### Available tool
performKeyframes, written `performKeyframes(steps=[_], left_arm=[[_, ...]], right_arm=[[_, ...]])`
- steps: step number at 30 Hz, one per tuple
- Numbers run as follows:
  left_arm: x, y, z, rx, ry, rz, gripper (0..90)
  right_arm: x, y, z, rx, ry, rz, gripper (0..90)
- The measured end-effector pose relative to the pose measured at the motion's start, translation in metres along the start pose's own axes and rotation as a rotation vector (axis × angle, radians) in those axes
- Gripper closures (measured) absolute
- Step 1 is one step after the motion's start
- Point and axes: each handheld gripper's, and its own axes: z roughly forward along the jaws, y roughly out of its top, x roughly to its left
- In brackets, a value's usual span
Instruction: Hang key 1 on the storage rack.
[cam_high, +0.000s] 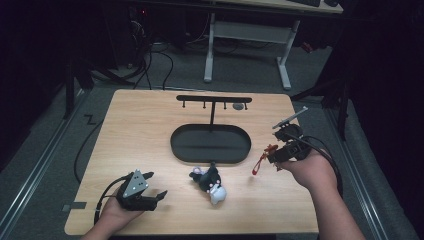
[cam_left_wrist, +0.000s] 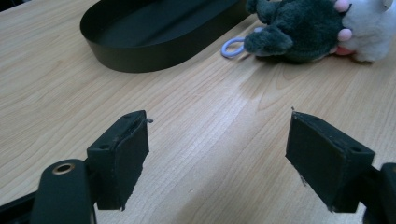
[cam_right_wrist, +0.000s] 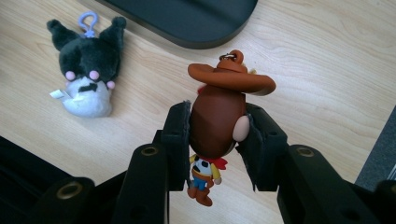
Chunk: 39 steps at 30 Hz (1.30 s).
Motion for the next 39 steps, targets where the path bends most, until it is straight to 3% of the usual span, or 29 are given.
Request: performKeyframes(steps=[11,19,25,33,39], left_arm=[[0.002,-0.001,-0.002,-0.002,0.006,-0.010,21.9],[0.005,-0.005,-0.006,0.005,0.017,-0.023,21.7],[0.007,-0.007,-0.008,0.001,0.038,-0.039,21.7],[0.015,-0.011,-0.010,-0.008,0.042,-0.075,21.5],[0.015,-0.010,-0.011,-0.004,0.044,-0.062,21.3]], right_arm=[[0.004,0.008,-0.003,-0.025,-0.003,-0.015,64.7],[0.004,0.012,0.005,-0.018,0.007,-0.015,64.8],[0.007,0.023,0.007,-0.018,0.010,-0.038,64.8],[0.002,0.037,0.012,-0.018,0.014,-0.029,64.9],[0.000,0.047,0.013,-0.025,0.008,-0.028,64.9]])
